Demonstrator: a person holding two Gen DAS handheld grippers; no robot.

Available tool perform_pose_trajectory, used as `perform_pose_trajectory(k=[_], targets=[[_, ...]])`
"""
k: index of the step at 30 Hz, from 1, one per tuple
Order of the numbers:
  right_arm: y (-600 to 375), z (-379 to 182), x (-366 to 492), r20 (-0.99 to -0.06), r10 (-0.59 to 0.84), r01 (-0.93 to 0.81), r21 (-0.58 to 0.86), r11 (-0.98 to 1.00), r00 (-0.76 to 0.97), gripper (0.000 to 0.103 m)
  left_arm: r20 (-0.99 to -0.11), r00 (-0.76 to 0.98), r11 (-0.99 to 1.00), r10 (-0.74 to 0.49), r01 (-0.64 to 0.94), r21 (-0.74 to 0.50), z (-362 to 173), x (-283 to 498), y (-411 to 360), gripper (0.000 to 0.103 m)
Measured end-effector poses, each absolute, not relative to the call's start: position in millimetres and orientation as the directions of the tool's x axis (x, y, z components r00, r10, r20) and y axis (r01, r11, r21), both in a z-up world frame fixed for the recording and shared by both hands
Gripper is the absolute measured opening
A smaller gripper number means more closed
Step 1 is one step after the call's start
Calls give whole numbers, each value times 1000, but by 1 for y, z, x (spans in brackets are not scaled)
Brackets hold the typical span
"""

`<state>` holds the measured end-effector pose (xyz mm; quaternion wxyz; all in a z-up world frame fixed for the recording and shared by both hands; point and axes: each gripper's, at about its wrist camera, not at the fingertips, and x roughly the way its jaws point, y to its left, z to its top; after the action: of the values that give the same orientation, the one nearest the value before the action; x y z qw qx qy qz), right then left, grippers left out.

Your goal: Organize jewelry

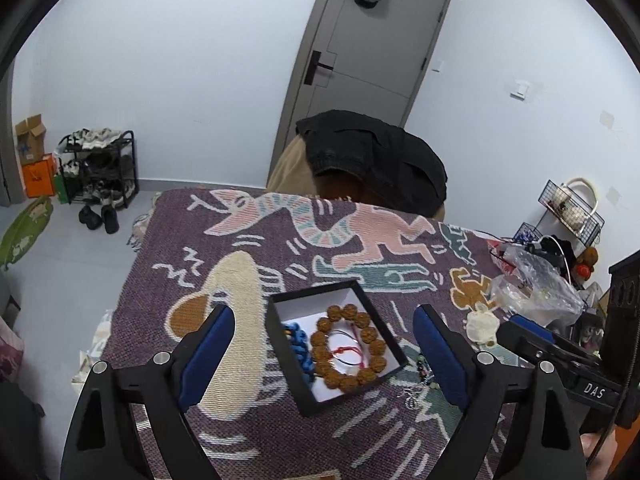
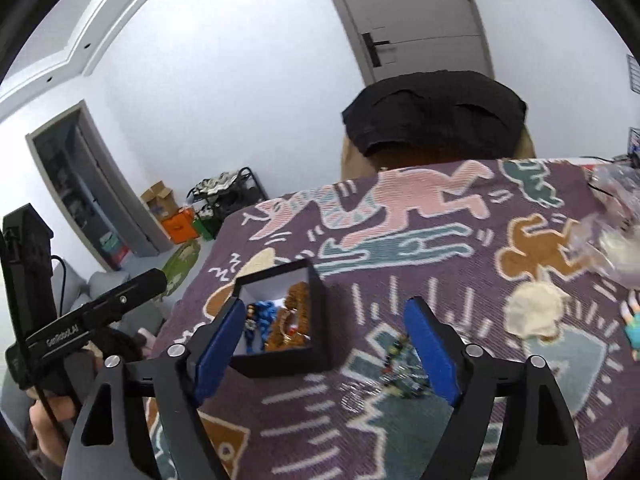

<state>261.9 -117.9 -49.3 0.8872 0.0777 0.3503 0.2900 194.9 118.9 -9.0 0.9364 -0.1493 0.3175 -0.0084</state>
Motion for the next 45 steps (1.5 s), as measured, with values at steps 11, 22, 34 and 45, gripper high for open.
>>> perform_pose_trajectory(k=[11,22,34,45], targets=[[-174,-68,247,-604,523,-378,362,852,601,83,-605,770,952,-202,9,-306,-15,201,78,91],[-212,-85,246,-624,490,-312,379,871,609,97,-631,733,956,-255,91,-281,-25,210,27,91],[-266,-101,247,-628,442,-207,413,887,641,99,-692,663,956,-286,147,-253,-42,228,-21,69],[-295,-118,254,-639,433,-155,444,883,636,78,-785,580,976,-216,134,-169,-75,273,-53,39]])
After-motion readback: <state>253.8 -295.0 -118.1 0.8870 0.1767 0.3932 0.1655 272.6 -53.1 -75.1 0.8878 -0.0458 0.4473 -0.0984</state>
